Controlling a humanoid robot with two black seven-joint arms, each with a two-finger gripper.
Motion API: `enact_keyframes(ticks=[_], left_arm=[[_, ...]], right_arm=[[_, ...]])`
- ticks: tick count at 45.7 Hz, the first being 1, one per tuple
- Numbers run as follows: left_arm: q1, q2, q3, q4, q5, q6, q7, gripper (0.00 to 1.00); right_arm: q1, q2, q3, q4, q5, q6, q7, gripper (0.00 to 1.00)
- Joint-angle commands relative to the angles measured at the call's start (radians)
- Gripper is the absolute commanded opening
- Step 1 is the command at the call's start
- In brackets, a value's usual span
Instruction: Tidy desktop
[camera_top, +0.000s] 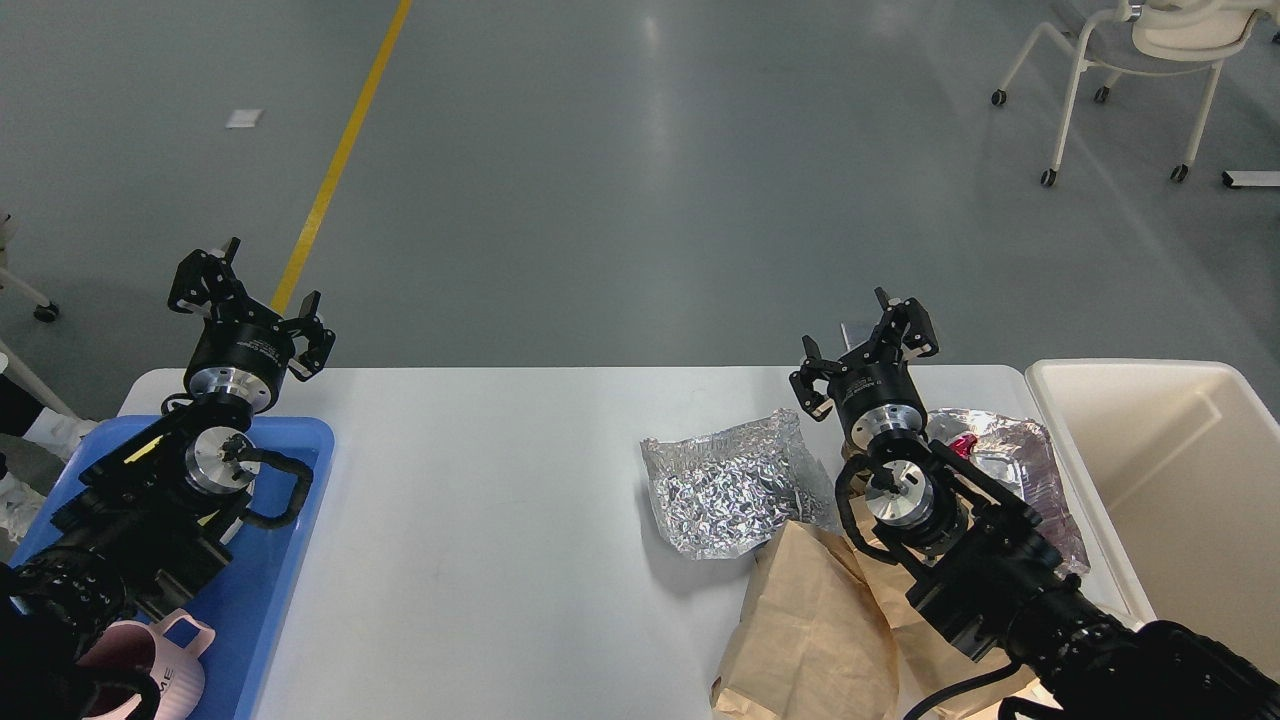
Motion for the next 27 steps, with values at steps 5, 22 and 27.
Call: enact_keyframes(ticks=[5,22,27], left_arm=[[0.023,-0.010,-0.081,0.000,0.010,-0.073,0.041,0.99],[0.026,0.001,-0.081,0.000,0.004,-0.186,0.277,1.00],[0.034,0.003,-0.080,0.000,0.004,-0.235,0.300,1.00]], right_arm=[[0.000,0.000,0.000,0.000,0.000,0.000,0.000,1.00],[0.000,0.000,0.000,0.000,0.000,0.000,0.000,1.00],[0.000,0.000,0.000,0.000,0.000,0.000,0.000,1.00]])
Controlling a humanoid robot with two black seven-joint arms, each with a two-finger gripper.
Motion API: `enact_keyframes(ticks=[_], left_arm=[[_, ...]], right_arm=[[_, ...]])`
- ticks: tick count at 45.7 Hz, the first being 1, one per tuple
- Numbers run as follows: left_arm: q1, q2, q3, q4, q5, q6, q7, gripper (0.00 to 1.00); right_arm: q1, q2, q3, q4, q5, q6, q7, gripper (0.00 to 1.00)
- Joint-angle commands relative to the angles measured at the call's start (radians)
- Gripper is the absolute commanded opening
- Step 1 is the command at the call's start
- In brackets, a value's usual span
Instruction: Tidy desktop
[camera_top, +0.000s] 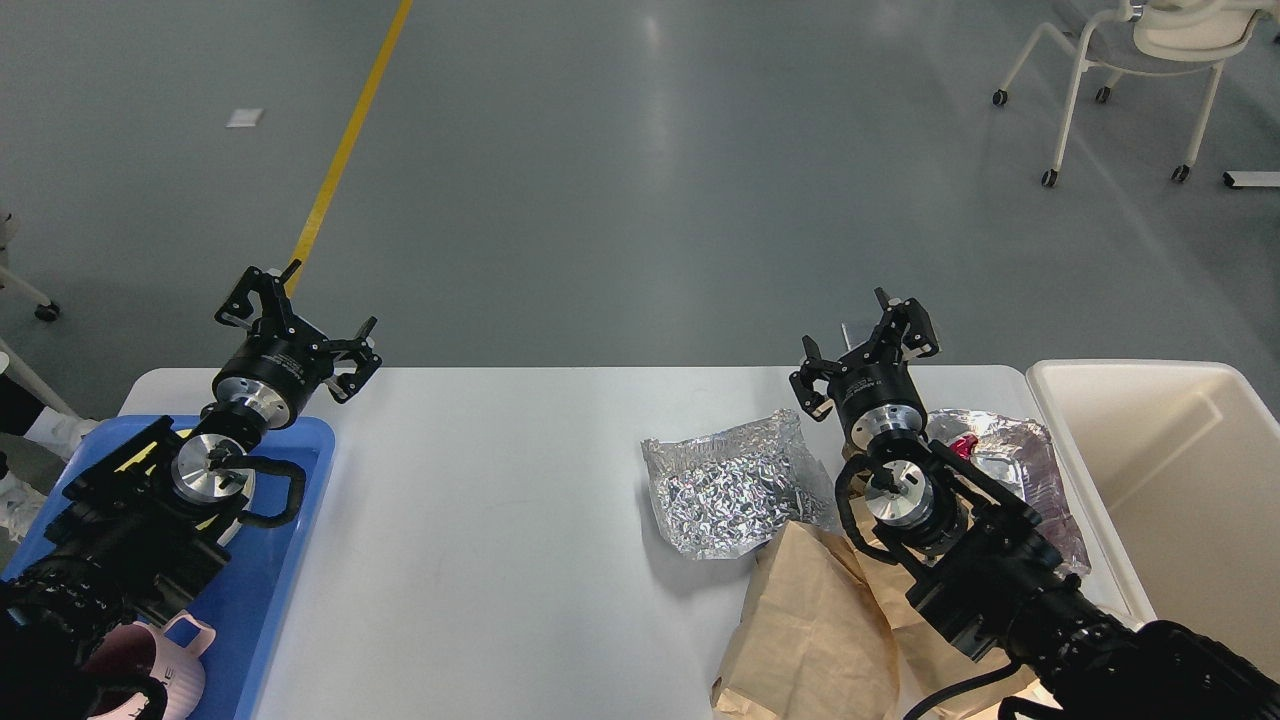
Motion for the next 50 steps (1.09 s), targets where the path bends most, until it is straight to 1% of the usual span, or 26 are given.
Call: enact_keyframes(ticks=[1,5,9,16,25,40,44,50], left_arm=[[0.009,0.001,0.000,0.001,-0.001,-0.045,0.024,1.00],[0.011,0.000,0.000,0.001,-0.001,-0.051,0.026,1.00],[0.011,-0.002,-0.001,0.000,-0.001,-0.051,0.013,1.00],[0.012,-0.003,-0.003,0.000,-0.001,-0.051,0.010,0.99],[0.015,-0.005,-0.001,0.000,-0.001,-0.063,0.012,1.00],[0.017,-0.002,-0.006,0.004,0.001,-0.053,0.012,1.00],[0.002,-0.002,-0.010,0.037,-0.001,-0.049,0.012,1.00],[-0.020,-0.019,-0.015,0.118,-0.001,-0.039,0.006,1.00]], right_arm=[[0.000,0.000,0.000,0.000,0.000,0.001,0.000,1.00],[0.000,0.000,0.000,0.000,0.000,0.001,0.000,1.00],[0.000,0.000,0.000,0.000,0.000,0.001,0.000,1.00],[0.000,0.000,0.000,0.000,0.000,0.001,0.000,1.00],[0.000,0.000,0.000,0.000,0.000,-0.001,0.000,1.00],[0.000,0.000,0.000,0.000,0.000,0.001,0.000,1.00],[0.000,0.000,0.000,0.000,0.000,0.001,0.000,1.00],[0.000,0.000,0.000,0.000,0.000,-0.001,0.000,1.00]])
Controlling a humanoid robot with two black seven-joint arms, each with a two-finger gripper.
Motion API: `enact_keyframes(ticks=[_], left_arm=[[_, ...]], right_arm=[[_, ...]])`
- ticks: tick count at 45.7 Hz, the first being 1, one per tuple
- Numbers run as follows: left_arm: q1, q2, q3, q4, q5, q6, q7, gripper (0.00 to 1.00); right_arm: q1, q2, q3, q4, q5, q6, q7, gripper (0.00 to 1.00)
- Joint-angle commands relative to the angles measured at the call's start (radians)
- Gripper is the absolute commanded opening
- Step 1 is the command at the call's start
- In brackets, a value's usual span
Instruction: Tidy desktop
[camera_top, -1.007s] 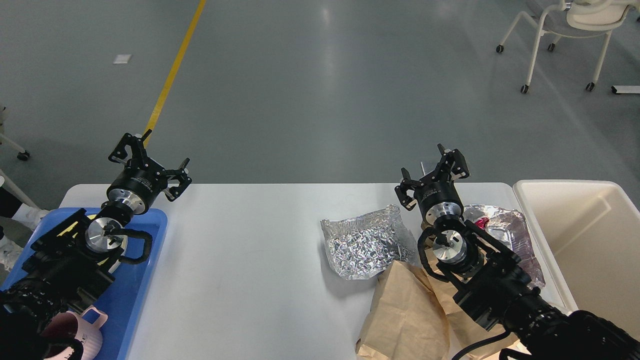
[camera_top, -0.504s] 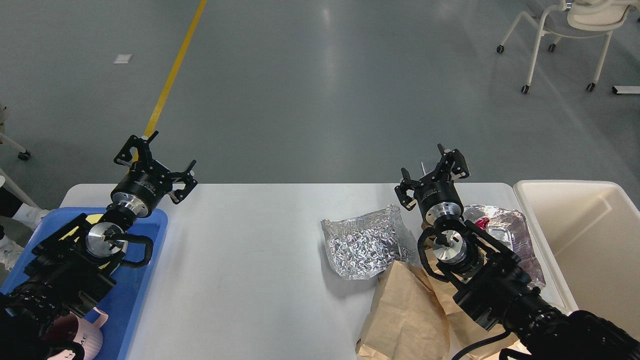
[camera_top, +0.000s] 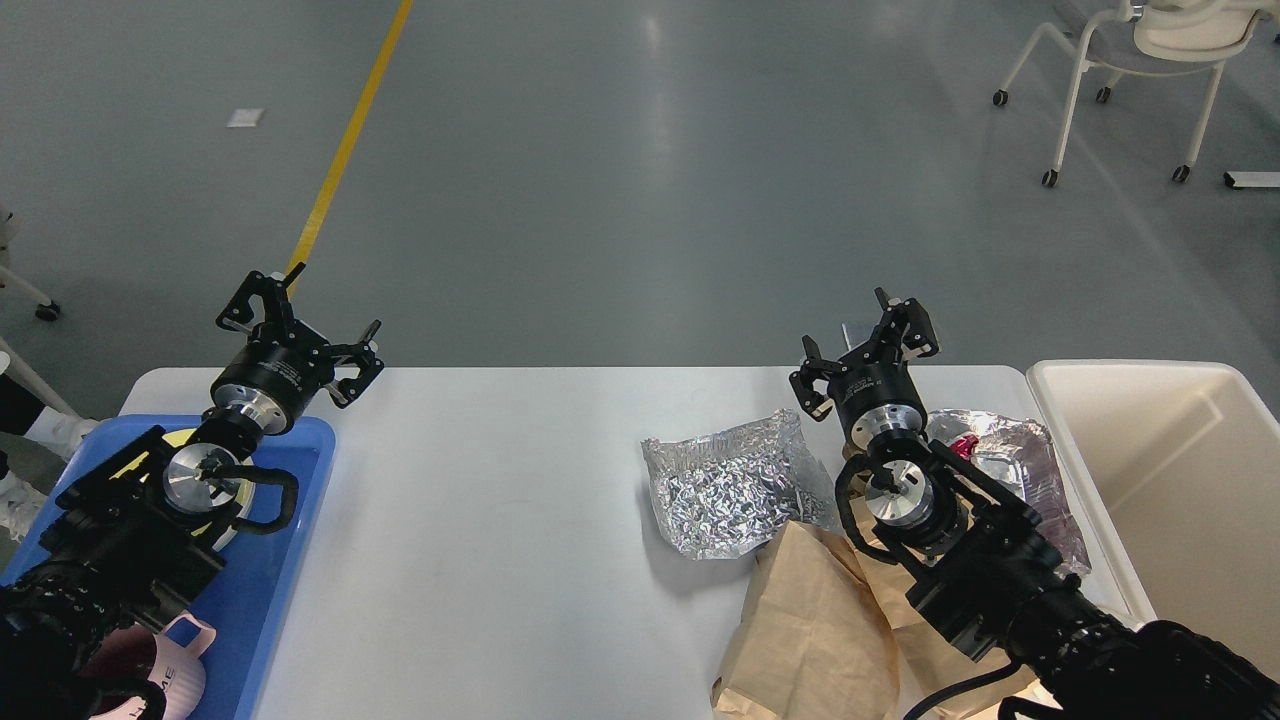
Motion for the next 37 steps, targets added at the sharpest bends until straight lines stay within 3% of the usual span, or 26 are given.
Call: enact_keyframes(ticks=[1,10,24,37], left_arm=[[-0.014,-0.017,-0.003,0.071,0.000,0.014,-0.012,1.00],[-0.014,-0.026,-0.001,0.075,-0.002,0.025,-0.084,1.00],[-0.008,-0.034,-0.004,0.072,-0.002,0.011,-0.103,0.99],[-0.005,-0.035,-0.004,0.070,0.000,-0.003,-0.155,1.00]], right_arm=[[0.000,0.000,0.000,0.000,0.000,0.000,0.000,1.00],[0.000,0.000,0.000,0.000,0.000,0.000,0.000,1.00],[0.000,0.000,0.000,0.000,0.000,0.000,0.000,1.00],[0.000,0.000,0.000,0.000,0.000,0.000,0.000,1.00]])
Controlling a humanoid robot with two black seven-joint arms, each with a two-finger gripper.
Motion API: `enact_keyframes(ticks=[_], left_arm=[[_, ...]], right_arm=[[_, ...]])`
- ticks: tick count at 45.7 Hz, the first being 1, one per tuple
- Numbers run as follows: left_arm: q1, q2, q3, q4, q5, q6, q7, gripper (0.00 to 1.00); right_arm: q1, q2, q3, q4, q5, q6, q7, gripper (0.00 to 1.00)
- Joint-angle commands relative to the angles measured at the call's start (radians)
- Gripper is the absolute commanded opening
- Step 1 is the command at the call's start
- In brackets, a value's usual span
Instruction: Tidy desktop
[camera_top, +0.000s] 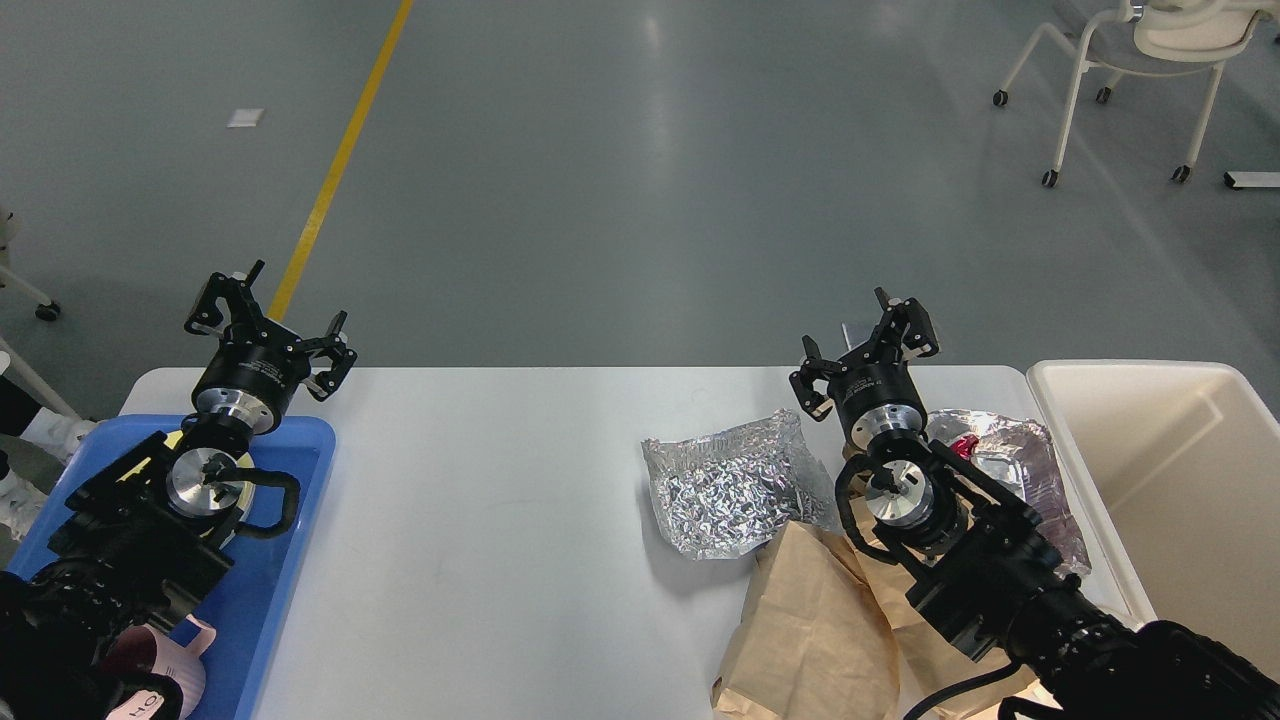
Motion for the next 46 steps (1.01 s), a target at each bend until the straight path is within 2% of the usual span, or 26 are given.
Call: enact_keyframes(ticks=[1,9,25,37,46], left_arm=[[0.003,0.000,0.000,0.000,0.000,-0.009,-0.026,1.00],[0.003,-0.002,0.000,-0.002,0.000,-0.014,-0.053,0.99],[0.003,-0.008,0.000,-0.002,0.000,-0.015,-0.078,0.99],[0.003,-0.008,0.000,-0.002,0.000,-0.015,-0.078,1.00],[0.003,-0.008,0.002,-0.002,0.000,-0.015,-0.078,0.99]], right_arm=[[0.000,0.000,0.000,0.000,0.000,0.000,0.000,1.00],[0.000,0.000,0.000,0.000,0.000,0.000,0.000,1.00],[0.003,0.003,0.000,-0.005,0.014,-0.008,-0.003,1.00],[0.026,-0.003,-0.005,-0.011,0.014,-0.028,-0.009,1.00],[0.098,-0.092,-0.188,-0.008,0.014,-0.058,-0.009,1.00]])
